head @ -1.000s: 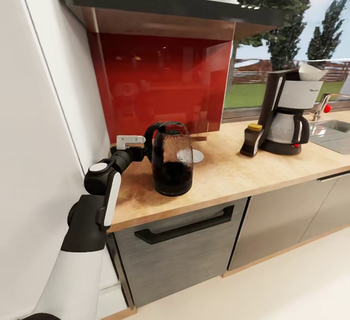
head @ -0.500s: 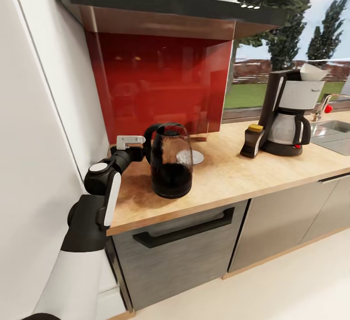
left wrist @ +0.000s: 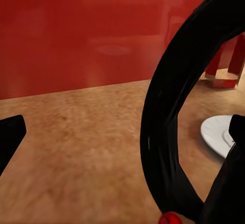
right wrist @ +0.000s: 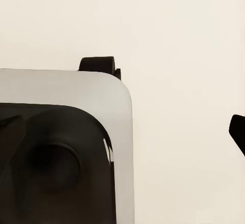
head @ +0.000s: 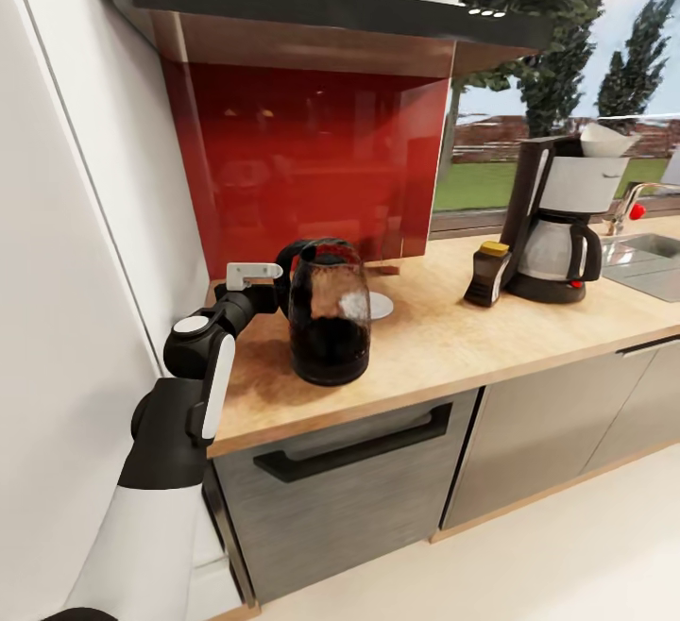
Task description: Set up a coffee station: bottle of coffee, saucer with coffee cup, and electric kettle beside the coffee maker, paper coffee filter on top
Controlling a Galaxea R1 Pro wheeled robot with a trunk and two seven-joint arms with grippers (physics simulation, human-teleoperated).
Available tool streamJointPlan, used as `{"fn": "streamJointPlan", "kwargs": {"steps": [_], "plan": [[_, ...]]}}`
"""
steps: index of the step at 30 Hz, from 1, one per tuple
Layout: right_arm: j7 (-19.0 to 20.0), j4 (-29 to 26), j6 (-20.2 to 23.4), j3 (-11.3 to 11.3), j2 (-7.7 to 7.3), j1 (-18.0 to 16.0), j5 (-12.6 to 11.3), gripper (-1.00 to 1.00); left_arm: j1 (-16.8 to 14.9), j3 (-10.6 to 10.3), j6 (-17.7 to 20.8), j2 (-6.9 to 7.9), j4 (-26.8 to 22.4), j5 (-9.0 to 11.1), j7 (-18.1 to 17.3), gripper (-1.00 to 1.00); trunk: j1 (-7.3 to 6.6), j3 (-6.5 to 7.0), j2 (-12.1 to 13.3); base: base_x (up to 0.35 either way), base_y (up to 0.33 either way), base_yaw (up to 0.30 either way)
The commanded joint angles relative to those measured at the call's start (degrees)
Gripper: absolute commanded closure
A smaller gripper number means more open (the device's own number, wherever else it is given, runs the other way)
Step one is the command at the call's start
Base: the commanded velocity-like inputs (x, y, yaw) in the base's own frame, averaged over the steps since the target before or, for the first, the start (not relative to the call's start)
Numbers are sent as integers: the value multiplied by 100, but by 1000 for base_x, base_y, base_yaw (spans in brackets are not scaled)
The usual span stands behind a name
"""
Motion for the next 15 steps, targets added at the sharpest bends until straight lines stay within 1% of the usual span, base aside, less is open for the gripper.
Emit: {"fn": "streamJointPlan", "kwargs": {"steps": [1, 5, 15], "plan": [[27, 6, -19, 8, -2, -4, -42, -100, -4, -2, 28, -2, -6, -52, -18, -100, 0, -6, -2, 100, 0, 0], [27, 6, -19, 8, -1, -4, -42, -100, -4, -2, 27, -2, -6, -56, -18, -100, 0, -6, -2, 59, 0, 0], [27, 6, -19, 8, -1, -4, -42, -100, -4, -6, 25, -2, -12, -57, -18, -100, 0, -6, -2, 7, 0, 0]]}}
